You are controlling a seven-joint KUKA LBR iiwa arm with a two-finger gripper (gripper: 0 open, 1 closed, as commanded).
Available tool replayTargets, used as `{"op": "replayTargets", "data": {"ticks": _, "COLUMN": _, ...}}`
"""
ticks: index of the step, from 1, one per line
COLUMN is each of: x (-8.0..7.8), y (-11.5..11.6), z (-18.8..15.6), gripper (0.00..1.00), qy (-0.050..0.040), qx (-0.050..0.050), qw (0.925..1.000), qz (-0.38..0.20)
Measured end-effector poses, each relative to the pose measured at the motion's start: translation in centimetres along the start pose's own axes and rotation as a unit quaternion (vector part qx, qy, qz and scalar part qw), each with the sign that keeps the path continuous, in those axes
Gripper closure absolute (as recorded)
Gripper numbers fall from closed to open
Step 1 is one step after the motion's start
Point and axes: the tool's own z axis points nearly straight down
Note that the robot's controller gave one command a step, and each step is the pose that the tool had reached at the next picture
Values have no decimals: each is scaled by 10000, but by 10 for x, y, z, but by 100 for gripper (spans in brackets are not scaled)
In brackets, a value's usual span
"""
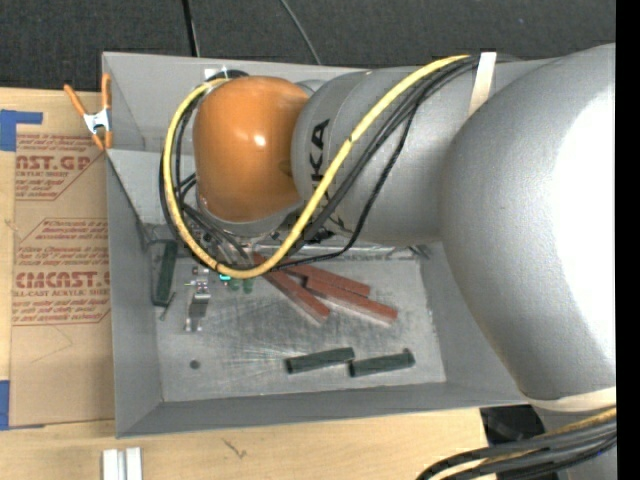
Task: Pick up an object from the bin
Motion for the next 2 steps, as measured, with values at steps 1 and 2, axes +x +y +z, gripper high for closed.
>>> {"op": "replayTargets", "data": {"ticks": 1, "x": -2, "y": -1, "z": -5, "gripper": 0, "qy": -38, "qx": -8, "qw": 10000, "qz": 11}}
{"op": "replayTargets", "data": {"ticks": 2, "x": -20, "y": -1, "z": 62, "gripper": 0, "qy": -66, "qx": -11, "qw": 9993, "qz": -360}}
